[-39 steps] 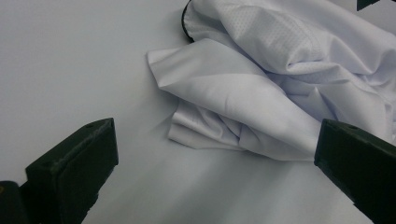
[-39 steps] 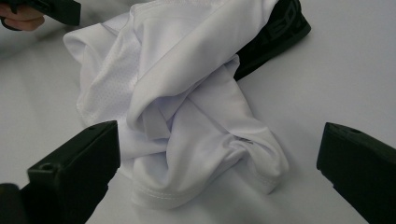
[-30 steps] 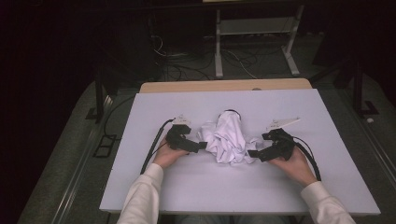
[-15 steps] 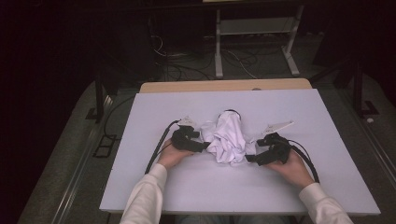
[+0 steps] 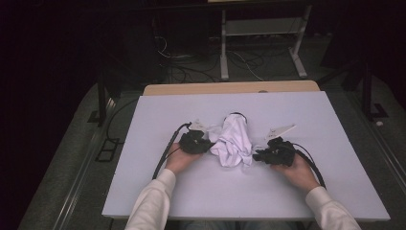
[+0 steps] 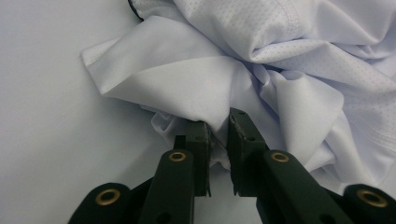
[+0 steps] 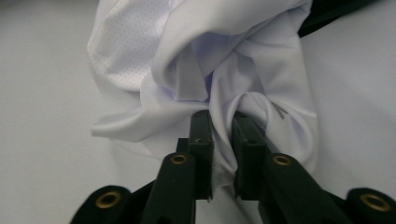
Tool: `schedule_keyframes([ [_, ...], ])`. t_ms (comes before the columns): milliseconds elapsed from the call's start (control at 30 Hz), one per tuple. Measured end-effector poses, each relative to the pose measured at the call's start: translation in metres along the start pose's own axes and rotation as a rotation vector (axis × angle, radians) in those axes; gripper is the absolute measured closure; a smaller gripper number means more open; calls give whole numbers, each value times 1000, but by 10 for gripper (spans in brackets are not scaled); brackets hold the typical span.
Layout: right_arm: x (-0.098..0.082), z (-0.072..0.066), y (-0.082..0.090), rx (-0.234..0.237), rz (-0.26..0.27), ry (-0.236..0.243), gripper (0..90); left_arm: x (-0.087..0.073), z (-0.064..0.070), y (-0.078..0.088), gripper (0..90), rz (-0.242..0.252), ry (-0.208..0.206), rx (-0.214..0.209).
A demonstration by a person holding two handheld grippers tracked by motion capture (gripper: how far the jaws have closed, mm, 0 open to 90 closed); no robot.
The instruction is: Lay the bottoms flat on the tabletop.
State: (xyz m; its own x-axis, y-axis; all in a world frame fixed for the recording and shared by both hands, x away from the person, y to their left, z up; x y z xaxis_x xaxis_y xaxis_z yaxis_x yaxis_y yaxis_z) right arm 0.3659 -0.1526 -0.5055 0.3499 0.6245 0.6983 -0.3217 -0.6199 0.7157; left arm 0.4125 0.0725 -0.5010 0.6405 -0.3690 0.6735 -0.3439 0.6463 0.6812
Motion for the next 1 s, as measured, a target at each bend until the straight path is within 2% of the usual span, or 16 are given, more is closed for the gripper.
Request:
schedule_keyframes([
  [300, -8, 20, 34, -33, 49, -81, 820, 1, -2, 9, 798, -1, -22, 16],
  [433, -11, 27, 46, -47, 68, -110, 820, 1, -6, 15, 798, 5, -18, 28],
  [1000, -41, 50, 87, -119, 107, -244, 821, -1, -29, 53, 802, 83, 74, 75],
])
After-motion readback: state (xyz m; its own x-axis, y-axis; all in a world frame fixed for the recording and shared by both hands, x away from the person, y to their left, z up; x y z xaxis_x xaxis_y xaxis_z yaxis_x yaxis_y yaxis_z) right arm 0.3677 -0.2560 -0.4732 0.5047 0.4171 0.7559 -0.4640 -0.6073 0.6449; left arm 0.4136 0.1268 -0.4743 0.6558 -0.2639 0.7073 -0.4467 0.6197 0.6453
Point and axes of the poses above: each handheld gripper's, and its own axes: y roughly backward along the jaws, x roughly out of its top, z roughly to its right, the point moved 7 cm from there along -y, roughly forward along the jaws, and after that the axes turned 13 degrees about y, right-handed, at the moved point
